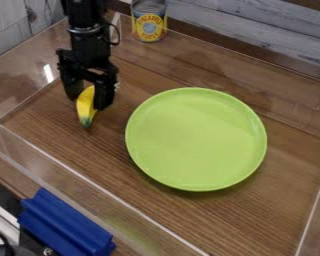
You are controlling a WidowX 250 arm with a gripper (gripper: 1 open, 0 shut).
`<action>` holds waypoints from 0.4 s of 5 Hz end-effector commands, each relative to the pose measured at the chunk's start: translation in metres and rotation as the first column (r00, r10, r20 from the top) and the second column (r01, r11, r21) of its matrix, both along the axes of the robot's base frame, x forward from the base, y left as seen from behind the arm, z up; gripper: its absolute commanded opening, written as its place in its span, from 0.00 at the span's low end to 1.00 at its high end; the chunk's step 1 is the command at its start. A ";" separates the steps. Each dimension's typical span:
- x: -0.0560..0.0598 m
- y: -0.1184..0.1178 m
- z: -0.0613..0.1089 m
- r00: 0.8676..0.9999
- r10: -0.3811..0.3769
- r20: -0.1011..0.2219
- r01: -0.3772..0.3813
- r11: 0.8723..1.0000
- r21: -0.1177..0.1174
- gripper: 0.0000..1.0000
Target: Put the banana in the green plate
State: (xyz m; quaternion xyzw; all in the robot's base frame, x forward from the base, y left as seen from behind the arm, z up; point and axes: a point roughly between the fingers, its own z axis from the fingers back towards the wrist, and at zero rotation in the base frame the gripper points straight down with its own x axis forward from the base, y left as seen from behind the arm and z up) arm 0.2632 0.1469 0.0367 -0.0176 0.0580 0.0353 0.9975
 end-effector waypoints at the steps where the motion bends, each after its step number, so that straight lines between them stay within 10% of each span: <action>1: 0.009 0.011 0.010 0.999 0.008 0.054 -0.010 1.000 0.024 1.00; 2: 0.010 0.013 0.007 0.998 0.007 0.056 -0.008 1.000 0.017 0.00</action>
